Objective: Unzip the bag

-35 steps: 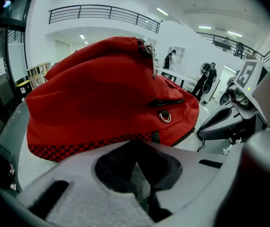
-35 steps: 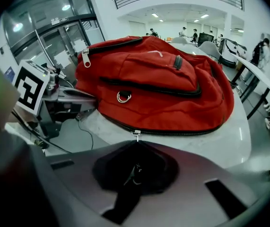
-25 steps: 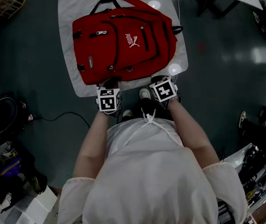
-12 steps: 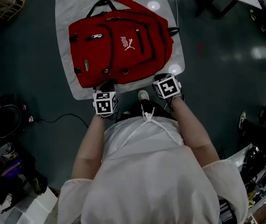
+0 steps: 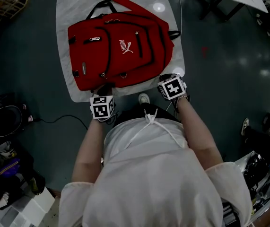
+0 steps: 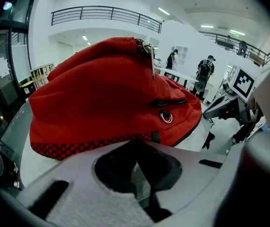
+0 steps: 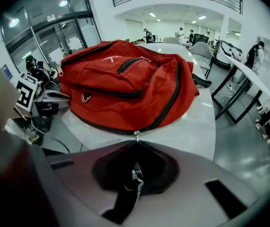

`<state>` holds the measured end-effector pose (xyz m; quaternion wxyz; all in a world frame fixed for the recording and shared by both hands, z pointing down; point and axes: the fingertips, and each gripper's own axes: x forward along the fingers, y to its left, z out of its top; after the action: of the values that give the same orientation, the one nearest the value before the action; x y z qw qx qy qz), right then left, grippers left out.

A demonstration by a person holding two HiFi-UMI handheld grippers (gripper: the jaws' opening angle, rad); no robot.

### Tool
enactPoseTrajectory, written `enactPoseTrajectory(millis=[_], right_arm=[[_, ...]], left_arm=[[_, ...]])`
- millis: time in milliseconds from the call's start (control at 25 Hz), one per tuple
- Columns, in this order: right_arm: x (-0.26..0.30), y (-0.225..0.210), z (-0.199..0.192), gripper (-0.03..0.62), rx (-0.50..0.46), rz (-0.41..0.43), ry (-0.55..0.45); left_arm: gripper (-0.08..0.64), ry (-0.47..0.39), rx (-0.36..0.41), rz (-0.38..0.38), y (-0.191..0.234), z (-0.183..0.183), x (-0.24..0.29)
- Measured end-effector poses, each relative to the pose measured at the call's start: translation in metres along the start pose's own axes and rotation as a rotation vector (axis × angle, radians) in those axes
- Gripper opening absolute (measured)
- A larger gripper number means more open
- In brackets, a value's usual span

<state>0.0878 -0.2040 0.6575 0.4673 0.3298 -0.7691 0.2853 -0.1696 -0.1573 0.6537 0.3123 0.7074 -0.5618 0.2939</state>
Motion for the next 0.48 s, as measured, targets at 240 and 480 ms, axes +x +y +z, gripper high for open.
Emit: enactPoseTrajectory(millis=[240,480], right_arm=[[-0.001,-0.026,0.006,0.028,-0.048,-0.029,-0.014],[-0.002,-0.033,0.009,0.028,-0.048,0.005,-0.012]], left_arm=[[0.02,-0.006,-0.017,0.024,0.001,0.001,0.0],[0.02,-0.018,-0.02,0.058,0.002,0.001,0.001]])
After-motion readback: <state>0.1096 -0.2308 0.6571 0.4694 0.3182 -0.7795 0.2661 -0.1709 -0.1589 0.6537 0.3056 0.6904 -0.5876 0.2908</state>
